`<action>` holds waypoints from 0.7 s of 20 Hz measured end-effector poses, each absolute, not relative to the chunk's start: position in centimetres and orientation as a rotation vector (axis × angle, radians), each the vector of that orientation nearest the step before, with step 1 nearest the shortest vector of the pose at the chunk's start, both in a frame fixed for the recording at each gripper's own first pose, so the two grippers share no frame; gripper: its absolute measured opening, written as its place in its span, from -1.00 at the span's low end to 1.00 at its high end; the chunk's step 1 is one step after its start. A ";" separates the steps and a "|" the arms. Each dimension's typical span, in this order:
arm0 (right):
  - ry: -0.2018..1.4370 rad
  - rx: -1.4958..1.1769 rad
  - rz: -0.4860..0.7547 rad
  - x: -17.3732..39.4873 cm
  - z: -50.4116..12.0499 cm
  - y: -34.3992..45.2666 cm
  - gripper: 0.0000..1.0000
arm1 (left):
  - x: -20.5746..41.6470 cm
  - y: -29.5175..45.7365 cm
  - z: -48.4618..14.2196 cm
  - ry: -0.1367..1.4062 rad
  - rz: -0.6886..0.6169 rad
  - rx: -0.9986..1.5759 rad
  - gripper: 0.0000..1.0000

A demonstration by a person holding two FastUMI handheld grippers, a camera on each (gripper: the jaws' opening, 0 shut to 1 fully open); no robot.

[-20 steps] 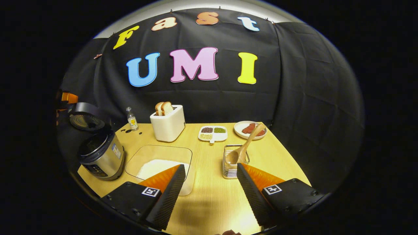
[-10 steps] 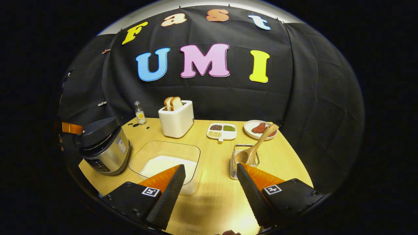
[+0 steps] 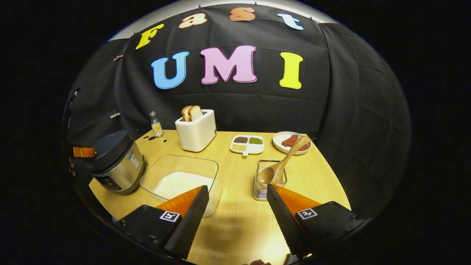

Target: Close the left gripper, press the button to open the rice cooker; take a wooden spoon from the chopstick holder with the right hand, scoop a spoonful of rice and pour it into the rice cooker, then put the wooden spoon back into the chopstick holder.

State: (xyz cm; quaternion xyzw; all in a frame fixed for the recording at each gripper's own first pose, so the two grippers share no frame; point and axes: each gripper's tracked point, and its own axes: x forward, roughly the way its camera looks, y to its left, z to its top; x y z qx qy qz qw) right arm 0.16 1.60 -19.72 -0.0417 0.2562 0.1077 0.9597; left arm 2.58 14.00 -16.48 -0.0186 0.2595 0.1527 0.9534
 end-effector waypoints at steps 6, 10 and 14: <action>0.537 -0.049 0.302 1.1 -20.0 1.5 0.97 | 2.8 14.0 -16.6 0.508 0.328 -0.036 0.96; 0.500 -0.023 0.325 1.3 -17.8 2.2 0.97 | 2.2 12.9 -14.3 0.432 0.360 -0.085 0.92; 0.389 -0.008 0.252 0.1 -13.4 2.6 0.98 | 2.2 10.3 -8.7 0.253 0.303 -0.057 0.91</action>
